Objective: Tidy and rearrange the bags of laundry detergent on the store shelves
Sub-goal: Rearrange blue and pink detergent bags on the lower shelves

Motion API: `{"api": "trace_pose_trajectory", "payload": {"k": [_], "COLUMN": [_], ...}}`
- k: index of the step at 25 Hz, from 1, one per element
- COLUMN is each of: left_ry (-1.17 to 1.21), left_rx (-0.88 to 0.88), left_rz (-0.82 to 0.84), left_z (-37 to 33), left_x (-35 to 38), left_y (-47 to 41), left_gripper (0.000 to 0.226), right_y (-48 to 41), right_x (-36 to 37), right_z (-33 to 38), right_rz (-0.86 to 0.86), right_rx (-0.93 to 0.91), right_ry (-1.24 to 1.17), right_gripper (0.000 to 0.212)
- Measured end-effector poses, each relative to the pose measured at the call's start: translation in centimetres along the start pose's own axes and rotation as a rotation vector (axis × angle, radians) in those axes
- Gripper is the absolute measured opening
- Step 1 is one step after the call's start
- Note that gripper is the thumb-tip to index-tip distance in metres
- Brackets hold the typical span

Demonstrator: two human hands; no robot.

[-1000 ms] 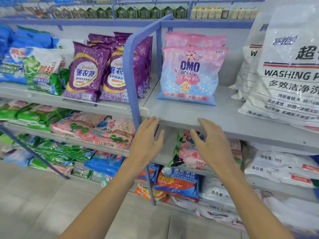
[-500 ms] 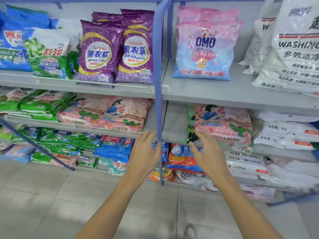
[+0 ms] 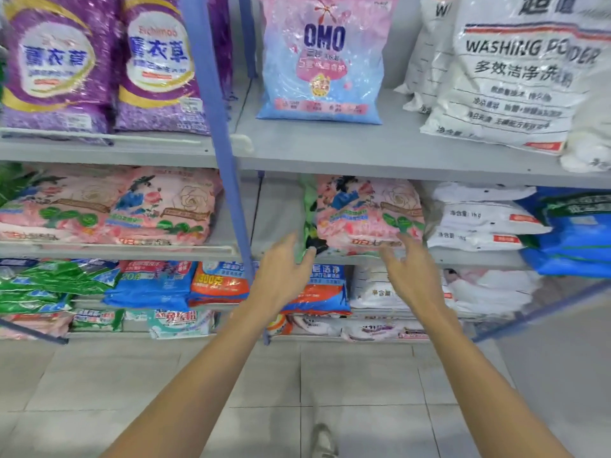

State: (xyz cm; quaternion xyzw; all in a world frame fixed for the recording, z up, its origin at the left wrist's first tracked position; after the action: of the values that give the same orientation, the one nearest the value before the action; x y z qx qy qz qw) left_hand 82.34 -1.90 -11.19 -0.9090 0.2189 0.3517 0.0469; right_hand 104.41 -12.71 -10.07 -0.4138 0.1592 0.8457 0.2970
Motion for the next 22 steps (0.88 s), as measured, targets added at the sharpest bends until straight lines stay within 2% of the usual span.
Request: {"api": "trace_pose_trajectory", "payload": {"k": [3,6,8,10,13,16,19,22], "left_ry": [0.055,0.179,0.3,0.384,0.513,0.618,0.703,0.864], "left_rx": [0.023,-0.082,-0.16,-0.212,-0.291,-0.407,-0.427,-0.413], "left_rz": [0.006,0.006,-0.009,-0.048,-0.129,-0.005,0.181,0.303], "left_z": [-2.6,-2.1,-1.2,-0.4,0.9,2.3,2.0,1.6], "left_x": [3.2,5.8,7.8,9.1,10.0,10.7,11.4,11.7], "left_y": [-4.3,-7.6,-9.3,-10.6,-12.5,-14.3,-14.6,-12.2], "left_gripper": [0.039,0.046,0.042,0.042,0.044,0.043,0.047,0.031], "right_y": [-4.5,-9.1,-12.0,-13.2,-15.1,-16.2,-16.2,-14.3], "right_x": [-1.6,-0.8,1.1,1.9,4.0,5.3,5.8,5.8], "right_z": [-3.2,-7.2,-10.6,-10.9,-12.1,-12.5,-11.6,-11.3], "right_rz": [-0.043,-0.002,0.037,0.059,0.111,0.167,0.323,0.504], "right_rx": [0.042,0.083,0.117,0.141,0.238,0.252,0.279,0.279], "right_ry": [-0.062,-0.111,-0.139,-0.231,-0.592,-0.816,-0.961,-1.018], "right_gripper": [0.049,0.073,0.08,0.074,0.054,0.056,0.058,0.031]}}
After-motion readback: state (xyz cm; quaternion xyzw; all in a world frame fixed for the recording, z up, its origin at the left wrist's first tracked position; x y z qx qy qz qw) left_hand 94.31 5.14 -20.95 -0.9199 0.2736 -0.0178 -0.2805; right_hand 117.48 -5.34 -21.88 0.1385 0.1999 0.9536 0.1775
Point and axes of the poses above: each hand's wrist, its own y-axis away from the middle knuckle, its own x-axis out of the palm, z = x × y, the point moved 10 cm from there along -y, towards the middle knuckle, and after that the axes turned 1 degree about y, right-handed, at the moved point
